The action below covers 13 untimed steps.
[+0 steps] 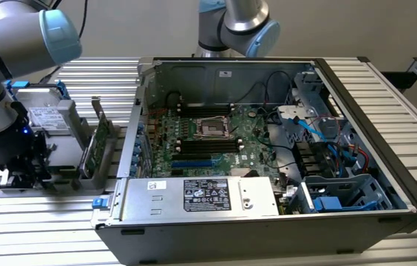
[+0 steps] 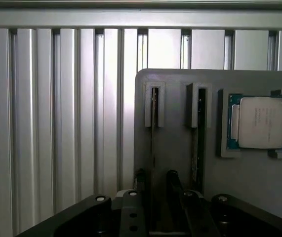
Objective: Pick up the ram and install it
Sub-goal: 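Pick up the ram and move it above insertion slot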
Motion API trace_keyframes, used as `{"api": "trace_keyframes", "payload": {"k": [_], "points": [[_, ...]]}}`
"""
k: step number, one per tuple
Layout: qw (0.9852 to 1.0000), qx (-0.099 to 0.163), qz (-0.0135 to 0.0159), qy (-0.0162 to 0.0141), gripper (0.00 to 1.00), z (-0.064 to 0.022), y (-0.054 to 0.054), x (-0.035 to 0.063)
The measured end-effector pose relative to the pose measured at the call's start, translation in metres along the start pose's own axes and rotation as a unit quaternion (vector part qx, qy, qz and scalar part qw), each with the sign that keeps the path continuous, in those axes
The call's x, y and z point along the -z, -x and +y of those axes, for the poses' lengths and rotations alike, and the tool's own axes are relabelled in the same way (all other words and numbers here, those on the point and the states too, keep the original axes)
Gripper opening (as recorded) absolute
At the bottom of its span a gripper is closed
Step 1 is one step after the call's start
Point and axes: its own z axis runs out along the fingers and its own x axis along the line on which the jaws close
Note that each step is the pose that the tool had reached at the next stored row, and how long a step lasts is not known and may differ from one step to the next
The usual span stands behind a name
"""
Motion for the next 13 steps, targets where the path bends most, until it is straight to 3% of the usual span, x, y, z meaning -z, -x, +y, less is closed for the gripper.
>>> {"api": "trace_keyframes", "payload": {"k": [7, 9, 11, 13], "points": [[1.0, 0.0, -0.0002, 0.007, 0.31, -0.0012, -0.0002, 0.0], [1.0, 0.0, -0.0001, 0.0088, 0.28, -0.0018, -0.0002, 0.0], [0.9999, 0.0, -0.0001, 0.01, 0.16, -0.0023, -0.0002, 0.0], [0.9999, 0.0, -0.0001, 0.0105, 0.13, -0.0025, -0.0002, 0.0]]}}
